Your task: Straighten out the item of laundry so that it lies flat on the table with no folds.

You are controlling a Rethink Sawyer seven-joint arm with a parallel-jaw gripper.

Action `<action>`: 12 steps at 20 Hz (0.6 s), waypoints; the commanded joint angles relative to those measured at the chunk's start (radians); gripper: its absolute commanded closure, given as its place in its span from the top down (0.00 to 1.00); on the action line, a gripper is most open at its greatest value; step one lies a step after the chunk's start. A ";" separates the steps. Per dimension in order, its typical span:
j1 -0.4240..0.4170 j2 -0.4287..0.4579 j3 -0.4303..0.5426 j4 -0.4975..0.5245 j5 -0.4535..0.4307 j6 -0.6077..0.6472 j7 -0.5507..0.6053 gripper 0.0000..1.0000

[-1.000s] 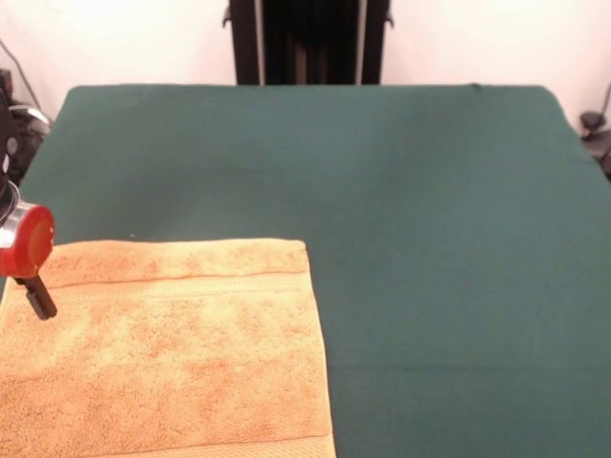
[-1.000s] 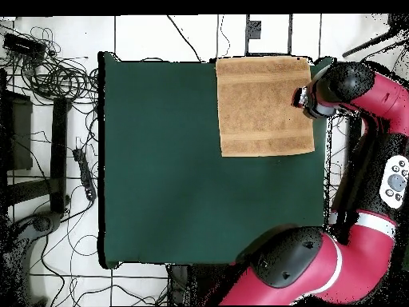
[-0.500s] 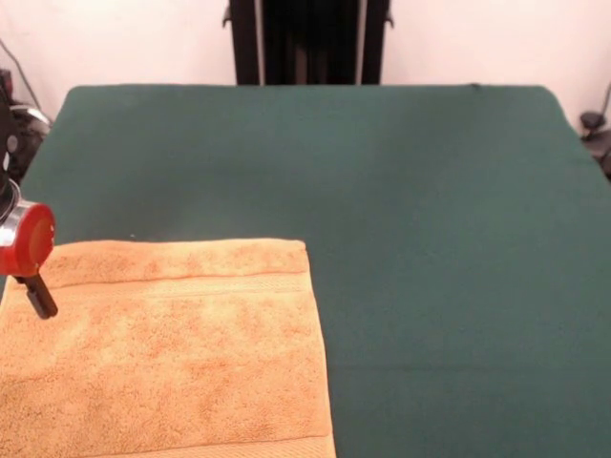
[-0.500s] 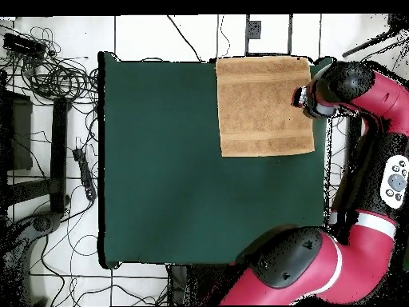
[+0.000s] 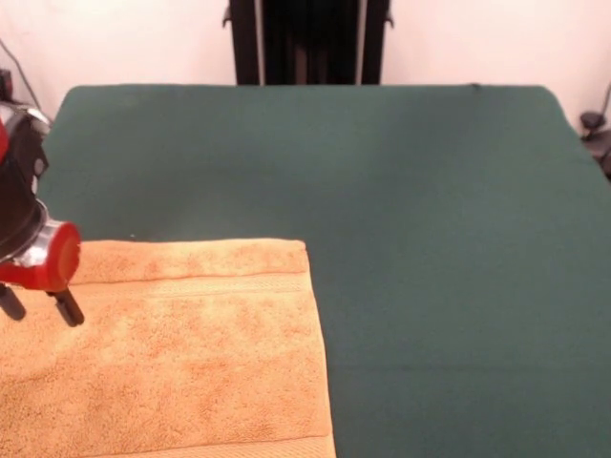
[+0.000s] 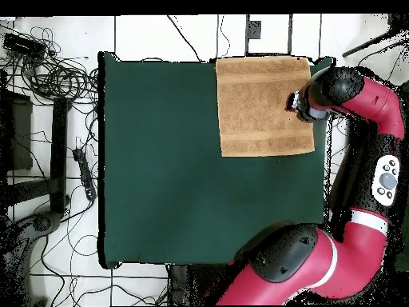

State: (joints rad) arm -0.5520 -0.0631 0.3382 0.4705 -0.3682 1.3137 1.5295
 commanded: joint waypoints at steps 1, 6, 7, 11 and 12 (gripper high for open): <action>0.036 0.066 0.043 0.206 0.019 0.003 -0.159 1.00; 0.031 0.067 0.044 0.234 0.018 -0.058 -0.141 1.00; 0.029 0.067 0.045 0.239 0.018 -0.064 -0.142 1.00; 0.026 0.058 0.041 0.267 0.012 -0.106 -0.127 1.00; 0.029 0.056 0.037 0.270 0.007 -0.108 -0.126 1.00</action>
State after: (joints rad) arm -0.5521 -0.0395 0.3381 0.5436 -0.3681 1.2942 1.5295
